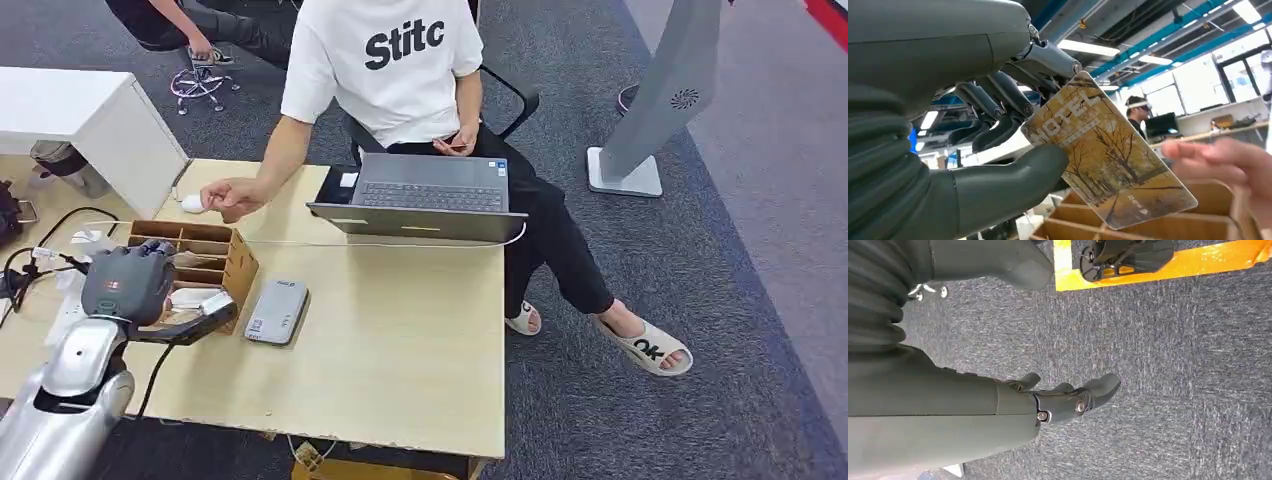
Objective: Pass the card to the sensor for recognition and then transmit it.
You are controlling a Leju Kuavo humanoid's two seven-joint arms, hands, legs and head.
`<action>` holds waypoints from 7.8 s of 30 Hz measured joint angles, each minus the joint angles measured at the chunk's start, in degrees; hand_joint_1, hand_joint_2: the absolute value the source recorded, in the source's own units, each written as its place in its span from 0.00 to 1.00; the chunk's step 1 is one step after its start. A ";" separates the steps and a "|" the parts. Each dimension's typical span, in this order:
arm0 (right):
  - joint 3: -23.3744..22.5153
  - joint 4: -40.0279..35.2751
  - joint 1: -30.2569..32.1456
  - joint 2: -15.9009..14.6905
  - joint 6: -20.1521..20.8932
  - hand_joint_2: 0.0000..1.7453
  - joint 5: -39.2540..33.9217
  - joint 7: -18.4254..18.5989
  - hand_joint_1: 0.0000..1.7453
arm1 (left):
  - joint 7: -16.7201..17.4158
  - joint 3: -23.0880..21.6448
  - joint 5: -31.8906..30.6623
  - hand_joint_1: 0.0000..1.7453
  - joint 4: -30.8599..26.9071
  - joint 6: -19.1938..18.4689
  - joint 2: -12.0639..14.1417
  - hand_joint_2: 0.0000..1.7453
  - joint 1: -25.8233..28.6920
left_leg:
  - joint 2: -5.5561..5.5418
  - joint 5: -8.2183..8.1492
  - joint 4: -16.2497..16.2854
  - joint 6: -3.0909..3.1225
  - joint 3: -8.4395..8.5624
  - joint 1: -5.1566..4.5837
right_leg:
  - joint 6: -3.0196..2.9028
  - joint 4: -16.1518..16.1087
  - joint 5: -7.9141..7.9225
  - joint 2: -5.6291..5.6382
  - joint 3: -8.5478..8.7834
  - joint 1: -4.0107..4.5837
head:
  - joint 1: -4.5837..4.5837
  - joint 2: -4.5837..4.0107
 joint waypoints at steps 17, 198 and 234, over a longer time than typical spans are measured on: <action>0.00 0.00 -0.15 -0.37 -0.22 1.00 0.09 0.09 0.00 | -0.09 2.08 -0.46 1.00 -1.92 0.37 4.18 1.00 -6.30 | -0.01 0.01 0.00 -0.01 -0.02 0.02 | 0.00 0.00 0.00 0.00 -0.02 0.01 | -0.02 0.02; -1.44 -0.31 0.52 -0.18 0.07 1.00 0.68 0.63 0.00 | 2.10 5.77 0.57 1.00 0.92 0.68 -4.35 1.00 9.02 | 0.23 -0.02 -0.03 -0.03 -0.12 0.01 | -0.02 0.00 0.01 0.16 -0.18 0.01 | 0.00 0.02; -1.42 -0.28 -0.34 -0.22 -0.70 1.00 0.59 0.76 0.00 | 0.37 4.11 3.65 1.00 -10.51 -2.18 -2.43 1.00 -3.99 | 0.26 0.01 0.00 -0.03 -0.12 0.00 | -0.02 0.00 0.04 0.21 -0.20 0.00 | 0.00 0.02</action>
